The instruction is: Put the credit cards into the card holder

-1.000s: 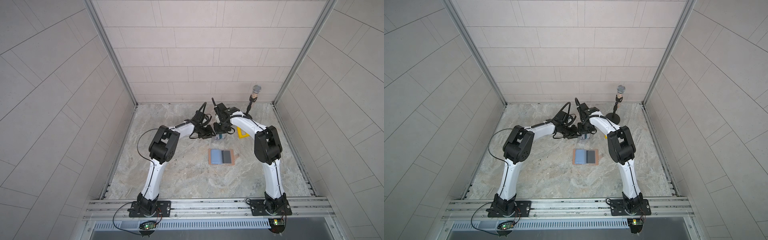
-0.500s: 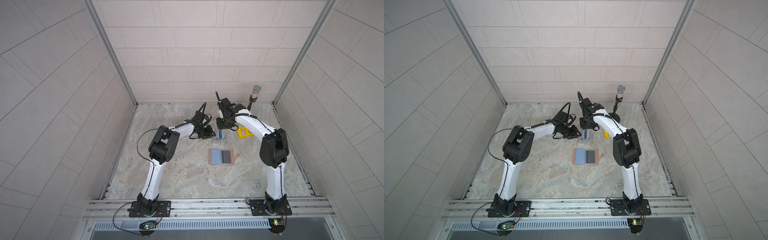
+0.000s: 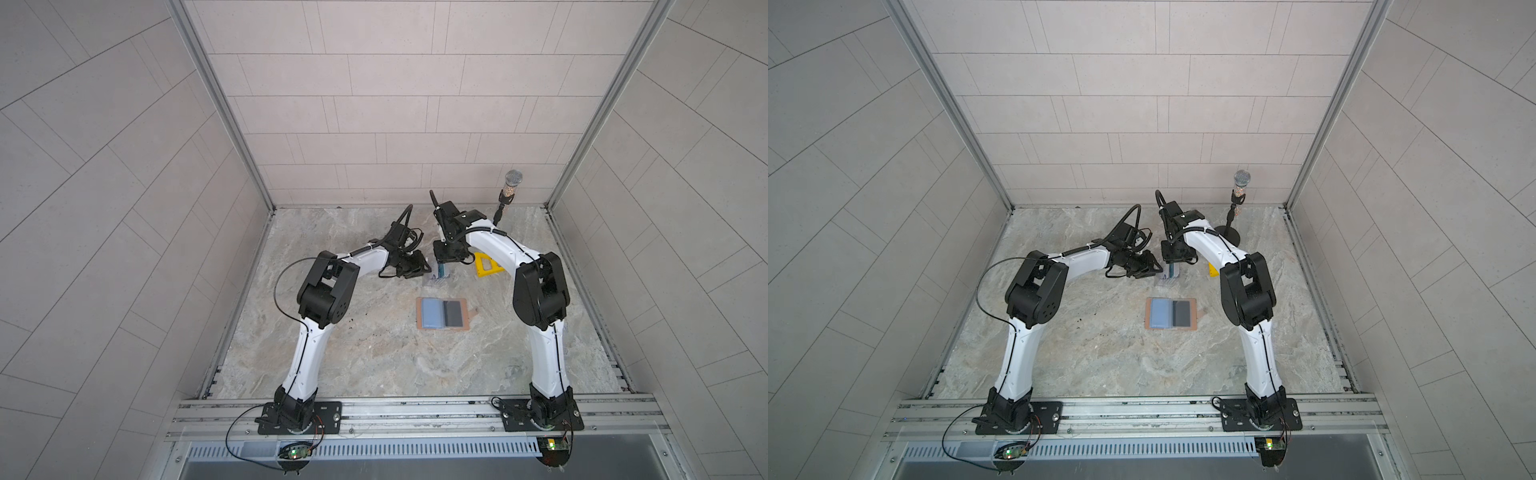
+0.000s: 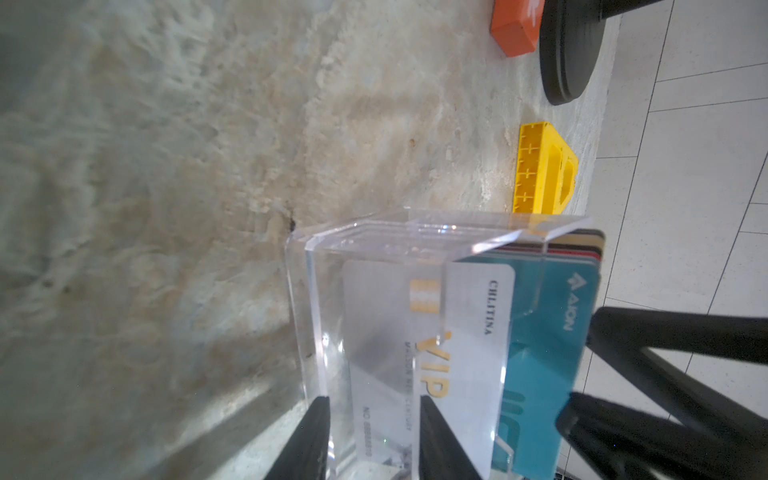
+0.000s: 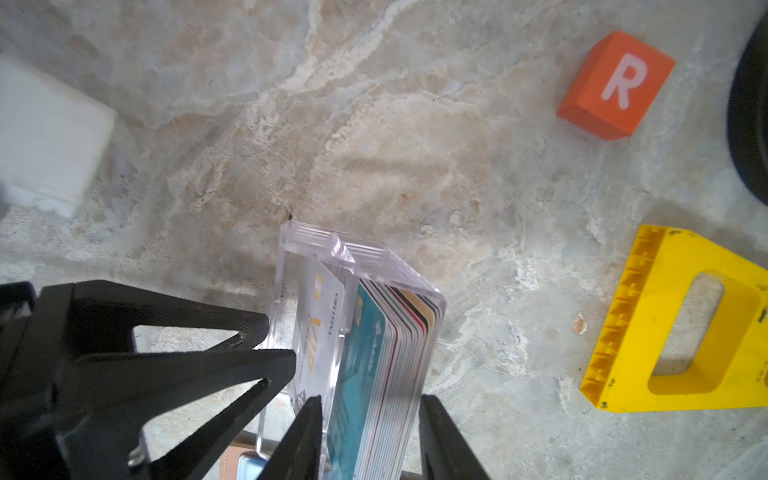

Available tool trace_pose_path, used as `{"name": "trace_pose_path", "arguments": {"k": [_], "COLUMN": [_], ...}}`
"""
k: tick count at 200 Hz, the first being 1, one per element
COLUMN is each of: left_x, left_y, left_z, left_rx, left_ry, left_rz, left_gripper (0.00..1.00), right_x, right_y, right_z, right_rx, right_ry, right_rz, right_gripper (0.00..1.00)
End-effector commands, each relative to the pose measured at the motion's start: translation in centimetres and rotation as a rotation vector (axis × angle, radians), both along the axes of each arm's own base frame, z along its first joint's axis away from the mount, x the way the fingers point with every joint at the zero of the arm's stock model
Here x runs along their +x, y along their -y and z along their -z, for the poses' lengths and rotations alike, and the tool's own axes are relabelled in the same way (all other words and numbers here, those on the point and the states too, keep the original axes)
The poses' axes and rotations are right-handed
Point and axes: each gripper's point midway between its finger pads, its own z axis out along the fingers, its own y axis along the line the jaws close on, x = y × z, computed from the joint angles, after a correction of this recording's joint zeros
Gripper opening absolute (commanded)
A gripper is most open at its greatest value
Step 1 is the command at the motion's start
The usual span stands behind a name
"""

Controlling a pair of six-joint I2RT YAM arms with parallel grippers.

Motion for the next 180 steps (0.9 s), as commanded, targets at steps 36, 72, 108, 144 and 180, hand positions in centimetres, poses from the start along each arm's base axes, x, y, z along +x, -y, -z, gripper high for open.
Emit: {"name": "trace_pose_path", "arguments": {"k": [36, 72, 108, 144, 180], "left_x": [-0.5, -0.6, -0.6, -0.7, -0.8], "left_y": [-0.7, -0.8, -0.8, -0.8, -0.9], "left_z": [-0.3, -0.1, 0.0, 0.0, 0.1], "left_rx": [0.02, 0.023, 0.025, 0.025, 0.03], "left_ry": [-0.004, -0.009, -0.008, -0.01, -0.011], "left_rz": [-0.005, -0.006, -0.005, -0.006, -0.008], "left_gripper": [0.39, 0.39, 0.39, 0.39, 0.39], "right_x": [0.0, -0.1, -0.2, -0.2, -0.4], "right_y": [0.8, 0.8, 0.9, 1.1, 1.5], "right_z": [1.1, 1.9, 2.5, 3.1, 3.4], "right_rx": [-0.029, -0.033, -0.037, -0.048, -0.049], "right_ry": [-0.03, -0.046, -0.056, -0.063, -0.068], "right_rz": [0.011, 0.011, 0.013, 0.018, 0.024], "right_gripper": [0.41, 0.41, 0.41, 0.4, 0.39]}}
